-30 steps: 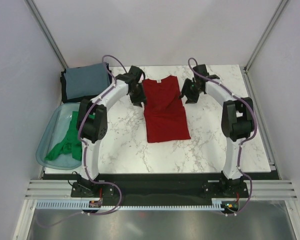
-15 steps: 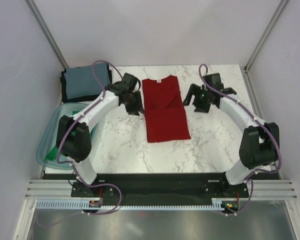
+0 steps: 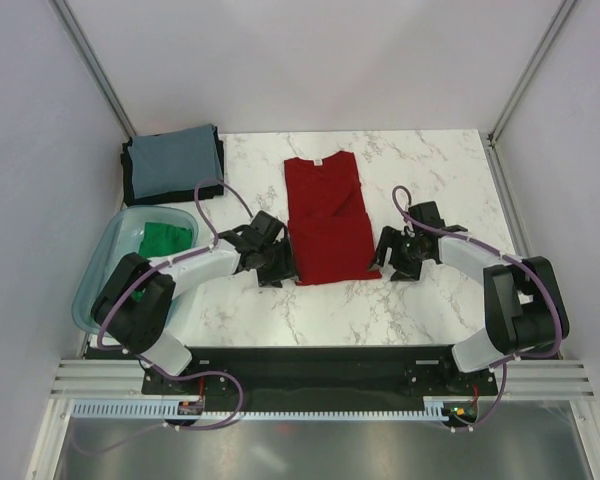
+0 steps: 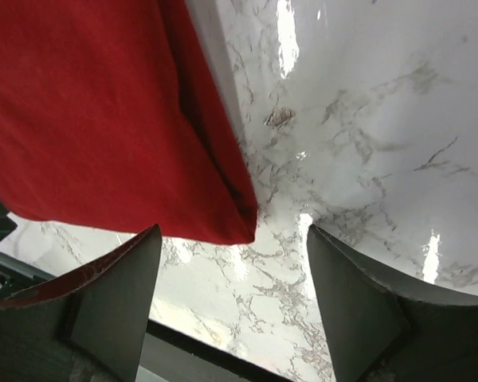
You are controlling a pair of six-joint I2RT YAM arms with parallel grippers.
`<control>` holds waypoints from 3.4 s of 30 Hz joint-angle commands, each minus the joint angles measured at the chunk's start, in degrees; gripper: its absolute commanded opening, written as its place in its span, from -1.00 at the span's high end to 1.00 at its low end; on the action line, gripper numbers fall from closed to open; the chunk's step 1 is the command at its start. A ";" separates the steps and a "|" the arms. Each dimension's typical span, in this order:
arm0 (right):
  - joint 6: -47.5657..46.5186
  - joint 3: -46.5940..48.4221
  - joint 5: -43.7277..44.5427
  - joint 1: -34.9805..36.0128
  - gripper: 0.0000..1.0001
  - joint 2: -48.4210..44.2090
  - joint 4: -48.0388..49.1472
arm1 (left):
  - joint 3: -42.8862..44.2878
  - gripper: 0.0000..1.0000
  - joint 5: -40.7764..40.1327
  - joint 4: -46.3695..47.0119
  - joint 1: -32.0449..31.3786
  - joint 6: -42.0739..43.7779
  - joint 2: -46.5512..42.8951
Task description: Fold and stack the t-shirts
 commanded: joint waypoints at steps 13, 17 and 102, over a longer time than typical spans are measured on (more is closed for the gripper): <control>-1.89 -3.44 -2.79 0.14 0.06 2.28 7.99 | -3.62 -0.04 -0.52 14.58 -1.27 -4.82 4.13; -2.16 -3.17 -2.79 0.05 0.13 3.07 7.99 | -3.80 0.10 -0.43 15.11 -1.36 -4.90 3.96; -5.77 55.87 6.96 -0.21 1.00 27.01 -22.42 | 30.28 0.96 7.56 -13.37 16.99 9.50 9.29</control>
